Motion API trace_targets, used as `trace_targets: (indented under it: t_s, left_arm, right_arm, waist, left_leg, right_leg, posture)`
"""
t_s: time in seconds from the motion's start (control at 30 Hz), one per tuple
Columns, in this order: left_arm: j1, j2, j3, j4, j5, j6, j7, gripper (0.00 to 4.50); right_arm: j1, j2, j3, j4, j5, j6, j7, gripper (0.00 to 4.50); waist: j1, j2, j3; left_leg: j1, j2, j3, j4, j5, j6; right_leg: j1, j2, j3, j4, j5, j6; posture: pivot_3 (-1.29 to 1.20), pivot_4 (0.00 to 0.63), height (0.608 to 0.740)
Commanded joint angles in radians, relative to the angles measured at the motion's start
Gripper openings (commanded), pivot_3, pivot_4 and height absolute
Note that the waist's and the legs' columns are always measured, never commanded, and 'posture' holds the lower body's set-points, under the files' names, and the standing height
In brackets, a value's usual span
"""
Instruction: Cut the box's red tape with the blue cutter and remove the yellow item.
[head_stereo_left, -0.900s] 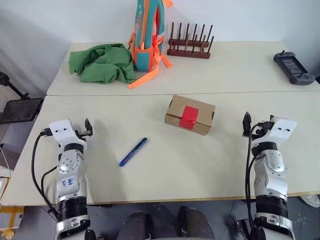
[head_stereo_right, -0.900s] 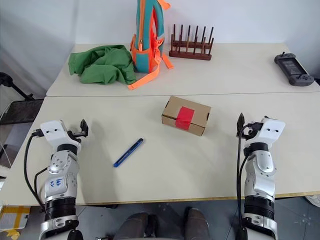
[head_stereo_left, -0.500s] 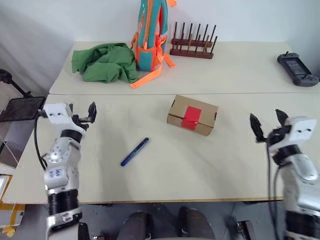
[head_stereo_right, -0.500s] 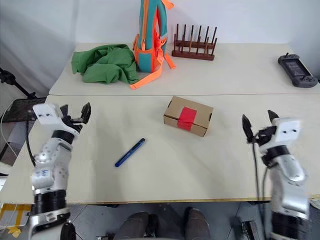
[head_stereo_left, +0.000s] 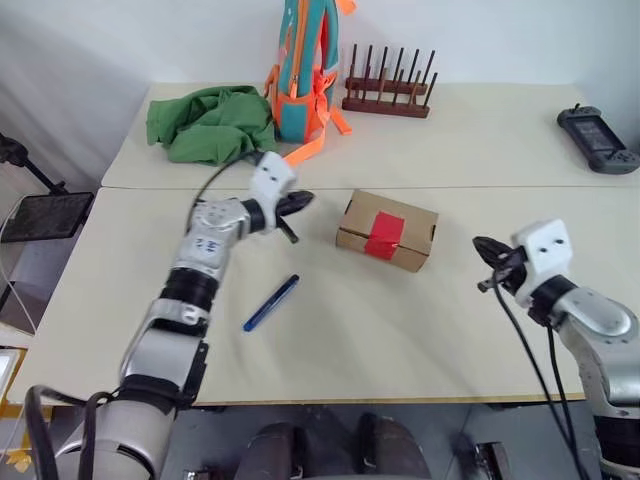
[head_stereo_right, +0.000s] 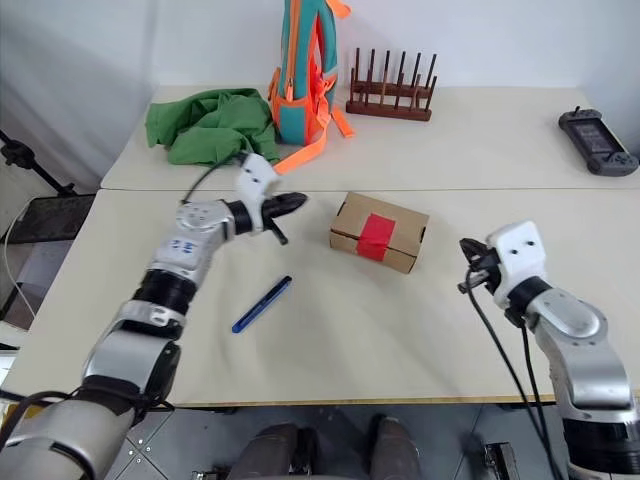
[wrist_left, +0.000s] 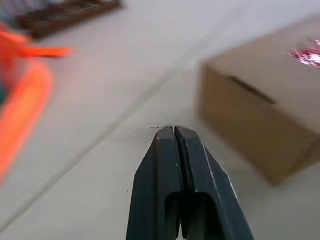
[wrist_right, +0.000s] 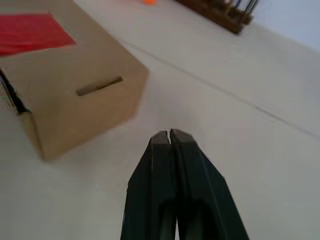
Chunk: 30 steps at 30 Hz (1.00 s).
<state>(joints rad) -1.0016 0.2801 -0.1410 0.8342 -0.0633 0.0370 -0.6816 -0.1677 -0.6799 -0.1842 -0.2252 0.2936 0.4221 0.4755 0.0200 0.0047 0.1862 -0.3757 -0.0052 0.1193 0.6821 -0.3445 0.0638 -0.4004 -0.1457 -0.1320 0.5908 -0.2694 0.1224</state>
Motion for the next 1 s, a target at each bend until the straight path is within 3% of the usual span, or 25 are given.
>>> trace_targets:
  t_s: [0.03,0.13,0.23,0.53,0.77,0.83,0.9,1.0]
  left_arm:
    - [-0.065,-0.033,-0.003,0.093,0.022,-0.066,-0.048,0.02]
    - [-0.082,-0.058,-0.011,0.124,0.033,-0.081,-0.095,0.02]
    - [-0.077,-0.068,-0.012,0.111,0.034,-0.082,-0.145,0.02]
    - [0.167,0.005,-0.114,-0.43,-0.052,0.072,-0.503,0.02]
    - [0.228,0.057,-0.07,-0.659,-0.147,0.161,-0.557,0.02]
    - [0.201,0.063,-0.037,-0.648,-0.174,0.174,-0.547,0.02]
    - [0.154,0.055,-0.001,-0.612,-0.199,0.21,-0.52,0.02]
    - [-0.009,0.004,-0.016,-0.319,-0.075,0.136,-0.346,0.02]
  right_arm:
    - [-0.065,0.004,0.024,0.007,-0.011,0.043,0.002,0.0]
    - [-0.109,0.01,0.055,0.012,-0.014,0.07,0.015,0.0]
    - [-0.136,0.018,0.069,0.018,-0.014,0.09,0.019,0.0]
    - [-0.234,-0.024,0.084,0.206,-0.03,0.032,0.167,0.0]
    - [-0.337,-0.064,0.058,0.413,-0.111,-0.227,0.204,0.0]
    - [-0.324,-0.09,0.023,0.403,-0.094,-0.208,0.212,0.0]
    - [-0.284,-0.143,-0.001,0.355,-0.047,-0.07,0.265,0.0]
    - [-0.105,-0.272,-0.031,0.104,0.134,0.305,0.399,0.0]
  waist:
    - [-0.002,0.0,0.0]
    - [0.001,0.0,0.0]
    - [0.004,0.0,0.0]
    - [0.001,0.0,0.0]
    - [-0.002,0.0,0.0]
    - [0.002,0.0,0.0]
    - [0.007,0.0,0.001]
    - [0.032,0.001,0.001]
  left_leg:
    - [-0.003,0.0,0.0,0.0,0.0,0.0]
    - [-0.014,0.0,0.0,0.002,0.002,0.002]
    - [-0.014,0.0,0.0,0.003,0.002,0.003]
    - [-0.014,-0.001,-0.002,0.005,0.003,0.004]
    - [-0.014,0.0,-0.002,0.011,0.003,0.004]
    - [-0.014,0.0,-0.003,0.013,0.003,0.004]
    - [-0.014,0.0,-0.004,0.015,0.003,0.004]
    - [-0.018,-0.001,-0.009,0.017,0.003,0.005]
  right_leg:
    - [-0.003,0.0,0.0,0.0,0.0,0.0]
    - [-0.013,0.001,-0.002,0.001,0.0,0.001]
    - [-0.013,0.001,-0.002,0.001,0.001,0.001]
    - [-0.011,0.0,-0.001,0.002,0.001,0.002]
    - [-0.01,0.0,0.0,0.005,0.001,0.003]
    - [-0.009,0.0,0.0,0.006,0.001,0.003]
    - [-0.009,0.0,-0.001,0.007,0.002,0.002]
    - [-0.008,-0.002,-0.004,0.008,0.002,0.003]
  posture:
    - [0.0,0.15,0.74]
    - [0.0,0.15,0.74]
    - [0.0,0.15,0.74]
    - [0.0,0.15,0.74]
    - [0.0,0.15,0.74]
    - [0.0,0.15,0.74]
    - [0.0,0.15,0.74]
    - [0.0,0.15,0.74]
